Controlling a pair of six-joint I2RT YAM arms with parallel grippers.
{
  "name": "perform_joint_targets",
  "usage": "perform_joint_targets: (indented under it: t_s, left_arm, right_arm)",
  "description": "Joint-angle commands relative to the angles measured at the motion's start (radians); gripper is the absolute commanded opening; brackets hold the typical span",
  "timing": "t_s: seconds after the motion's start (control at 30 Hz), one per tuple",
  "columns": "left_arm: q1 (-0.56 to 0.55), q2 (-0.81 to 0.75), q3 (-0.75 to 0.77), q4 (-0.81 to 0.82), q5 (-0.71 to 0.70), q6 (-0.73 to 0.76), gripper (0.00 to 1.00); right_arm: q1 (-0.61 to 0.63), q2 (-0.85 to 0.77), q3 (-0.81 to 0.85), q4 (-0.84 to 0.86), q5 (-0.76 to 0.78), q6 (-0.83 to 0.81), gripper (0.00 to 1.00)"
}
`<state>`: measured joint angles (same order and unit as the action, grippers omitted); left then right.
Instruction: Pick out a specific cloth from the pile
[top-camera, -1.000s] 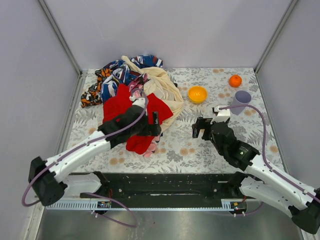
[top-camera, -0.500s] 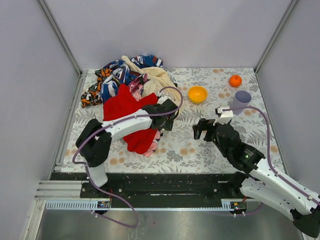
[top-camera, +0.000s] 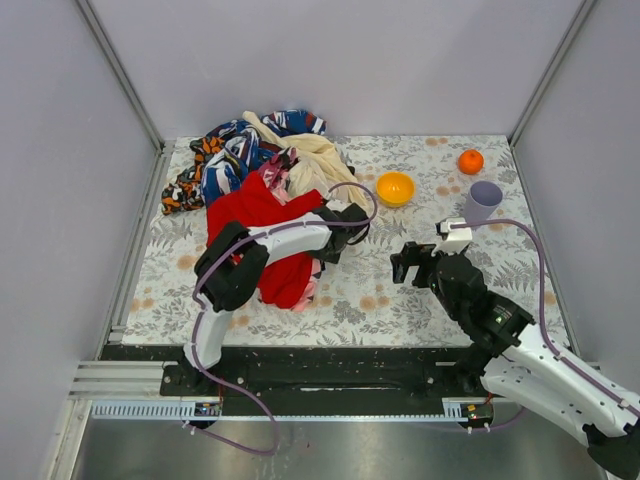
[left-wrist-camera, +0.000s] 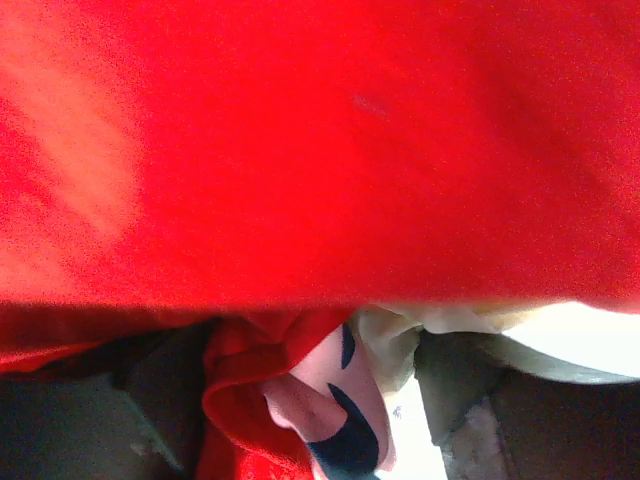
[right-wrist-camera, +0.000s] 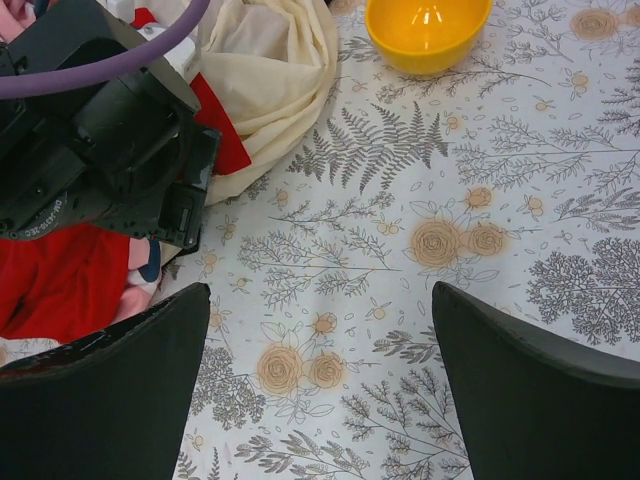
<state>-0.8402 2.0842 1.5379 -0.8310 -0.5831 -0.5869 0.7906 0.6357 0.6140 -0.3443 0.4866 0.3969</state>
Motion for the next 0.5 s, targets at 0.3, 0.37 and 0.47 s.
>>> perform_joint_targets:
  t_s: [0.3,0.37,0.47]
  left_arm:
    - [0.187,-0.048,0.273,-0.039,-0.052,0.110,0.02]
    - [0.225,-0.078,0.318,-0.016,0.006,0.154,0.01]
    - [0.294,-0.133,0.349,0.033,0.130,0.212,0.02]
  right_arm:
    - [-0.002,-0.051,-0.014,0.007,0.063,0.014,0.99]
    - [-0.002,-0.048,-0.016,0.007,0.069,0.013,0.99]
    - [-0.002,-0.034,-0.011,0.005,0.082,0.008,0.99]
